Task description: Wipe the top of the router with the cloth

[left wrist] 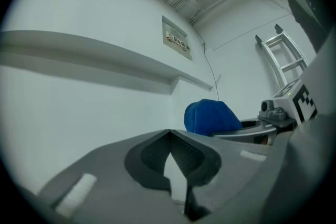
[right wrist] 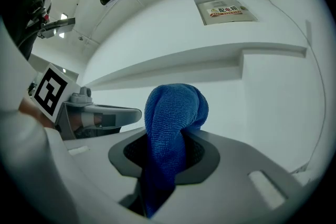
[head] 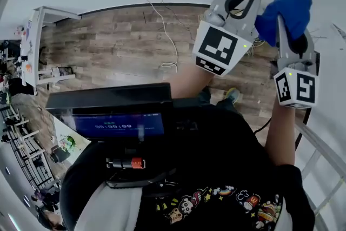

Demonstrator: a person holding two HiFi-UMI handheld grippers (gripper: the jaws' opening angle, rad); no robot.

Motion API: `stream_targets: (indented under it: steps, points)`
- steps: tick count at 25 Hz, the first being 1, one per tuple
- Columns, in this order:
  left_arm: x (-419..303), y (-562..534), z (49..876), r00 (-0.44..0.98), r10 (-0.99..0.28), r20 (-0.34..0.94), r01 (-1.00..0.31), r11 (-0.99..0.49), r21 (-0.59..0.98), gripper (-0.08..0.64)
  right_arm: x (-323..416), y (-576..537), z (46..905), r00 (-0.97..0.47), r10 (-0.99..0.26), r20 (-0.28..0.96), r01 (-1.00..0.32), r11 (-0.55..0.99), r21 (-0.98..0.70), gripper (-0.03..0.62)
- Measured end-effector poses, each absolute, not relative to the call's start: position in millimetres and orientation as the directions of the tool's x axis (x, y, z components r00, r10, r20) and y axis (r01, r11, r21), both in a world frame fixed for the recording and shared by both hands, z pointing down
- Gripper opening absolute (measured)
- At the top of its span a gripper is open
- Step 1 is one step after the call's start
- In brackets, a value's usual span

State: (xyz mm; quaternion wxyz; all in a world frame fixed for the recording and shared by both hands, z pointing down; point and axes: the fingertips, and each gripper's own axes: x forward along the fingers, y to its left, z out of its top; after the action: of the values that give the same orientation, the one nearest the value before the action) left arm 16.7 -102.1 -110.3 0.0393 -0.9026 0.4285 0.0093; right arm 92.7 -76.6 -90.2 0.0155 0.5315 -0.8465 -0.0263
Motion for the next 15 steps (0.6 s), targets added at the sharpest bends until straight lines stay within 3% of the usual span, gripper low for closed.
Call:
stream_targets:
  steps: [15]
  points:
    - [21,-44,-99,0.584,-0.811,-0.029,-0.812,-0.582,-0.043,0.000,99,-24,-88,-0.467,-0.884,0.012,-0.883,0.467,0.044,0.126]
